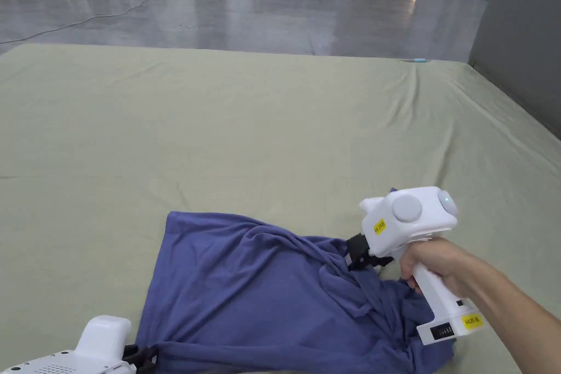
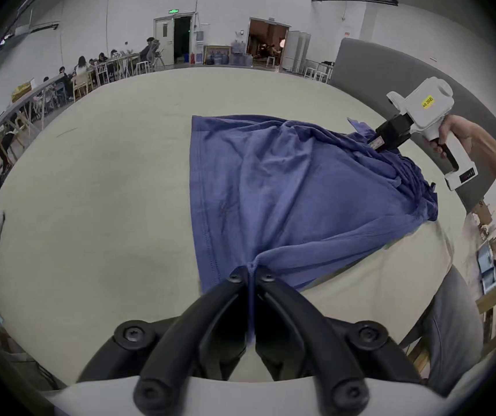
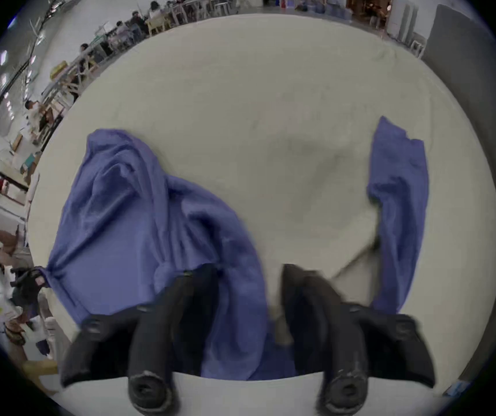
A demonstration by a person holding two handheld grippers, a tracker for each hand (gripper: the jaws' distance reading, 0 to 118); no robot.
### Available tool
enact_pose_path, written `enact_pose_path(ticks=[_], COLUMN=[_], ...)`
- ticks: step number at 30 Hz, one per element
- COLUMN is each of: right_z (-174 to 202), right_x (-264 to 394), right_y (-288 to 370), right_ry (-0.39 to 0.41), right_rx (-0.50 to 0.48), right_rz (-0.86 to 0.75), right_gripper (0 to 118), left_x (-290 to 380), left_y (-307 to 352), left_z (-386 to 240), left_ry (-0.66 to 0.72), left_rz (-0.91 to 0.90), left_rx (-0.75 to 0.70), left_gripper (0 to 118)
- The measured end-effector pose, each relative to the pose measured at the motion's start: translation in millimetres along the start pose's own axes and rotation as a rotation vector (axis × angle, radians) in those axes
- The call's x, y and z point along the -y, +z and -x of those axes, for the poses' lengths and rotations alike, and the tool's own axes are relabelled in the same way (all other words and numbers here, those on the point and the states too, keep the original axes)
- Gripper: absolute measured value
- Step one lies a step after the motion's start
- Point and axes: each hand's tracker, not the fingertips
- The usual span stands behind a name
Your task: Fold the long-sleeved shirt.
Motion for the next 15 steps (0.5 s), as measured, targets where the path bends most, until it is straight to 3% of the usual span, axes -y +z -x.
enact_pose_path(ticks=[1, 2, 4, 8, 15], right_z=[5, 10, 18, 11, 10], right_x=[1, 0, -1, -17, -56], right_y=[-1, -2, 9, 69, 196], right_ry=[0.021, 0.062, 0.095, 0.012, 0.045], right_rx=[0.004, 0.012, 0.102, 0.043, 0.052], right_rz=[0.002, 0.015, -0.054, -0.214, -0.479], right_gripper=[7, 0, 0, 0, 0], left_x=[-1, -3, -12, -55, -164], left_y=[-3, -4, 0, 28, 102], left_z=[3, 5, 8, 21, 25], left_ry=[0.0, 0.002, 0.002, 0.015, -0.013], left_rz=[0.001, 0.0, -0.013, -0.167, -0.429], left_rx=[-0.001, -0.001, -0.012, -0.038, -0.076], left_gripper=[0, 0, 0, 0, 0])
